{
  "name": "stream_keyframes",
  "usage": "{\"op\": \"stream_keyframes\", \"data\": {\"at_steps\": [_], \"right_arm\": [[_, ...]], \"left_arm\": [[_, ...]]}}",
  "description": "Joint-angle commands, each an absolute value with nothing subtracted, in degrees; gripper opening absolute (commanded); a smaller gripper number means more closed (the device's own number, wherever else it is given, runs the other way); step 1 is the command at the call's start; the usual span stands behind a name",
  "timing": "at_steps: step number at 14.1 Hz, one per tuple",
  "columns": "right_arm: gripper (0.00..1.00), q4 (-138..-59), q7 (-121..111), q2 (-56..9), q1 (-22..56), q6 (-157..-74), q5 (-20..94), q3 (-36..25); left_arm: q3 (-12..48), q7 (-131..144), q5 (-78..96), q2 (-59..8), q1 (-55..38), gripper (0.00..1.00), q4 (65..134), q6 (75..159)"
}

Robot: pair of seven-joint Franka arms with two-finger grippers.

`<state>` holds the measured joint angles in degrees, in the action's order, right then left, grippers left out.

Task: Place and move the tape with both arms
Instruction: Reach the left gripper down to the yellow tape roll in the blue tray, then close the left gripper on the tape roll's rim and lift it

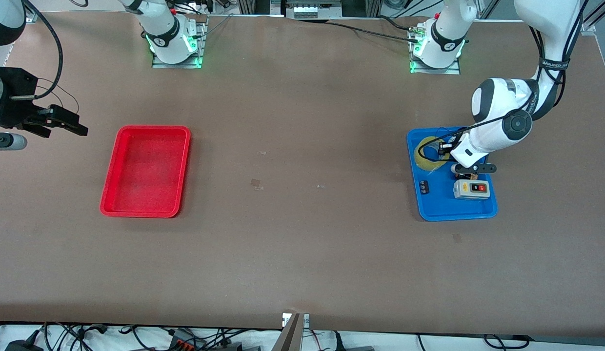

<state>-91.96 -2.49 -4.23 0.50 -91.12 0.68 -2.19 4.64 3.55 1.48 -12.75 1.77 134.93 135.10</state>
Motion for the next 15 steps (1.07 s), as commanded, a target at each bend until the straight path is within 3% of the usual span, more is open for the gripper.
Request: {"op": "stream_keyframes", "data": {"at_steps": [1,4,6,8,15], "right_arm": [[1.0,-91.8,-3.3,-3.9,0.4,-91.0,0.4,-1.9],[1.0,-91.8,-3.3,-3.9,0.4,-91.1,0.6,-1.9],[1.0,-91.7,-3.2,-4.0,0.2,-91.2,1.1,-1.9],[1.0,-91.7,-3.3,-4.0,0.3,-91.1,1.1,-1.9],[1.0,-89.8,-3.3,-5.7,-0.4,-91.1,1.2,-2.5]], "left_arm": [[5.2,2.8,3.1,-13.4,1.8,0.0,132.1,133.3],[5.2,2.9,3.1,-13.5,1.8,0.0,125.9,124.5],[5.1,3.3,3.2,-13.7,1.8,0.0,117.4,112.2],[5.2,5.0,3.3,-15.5,1.5,0.0,110.2,106.1],[6.6,32.5,14.0,-25.3,-15.0,0.0,97.5,106.7]]}}
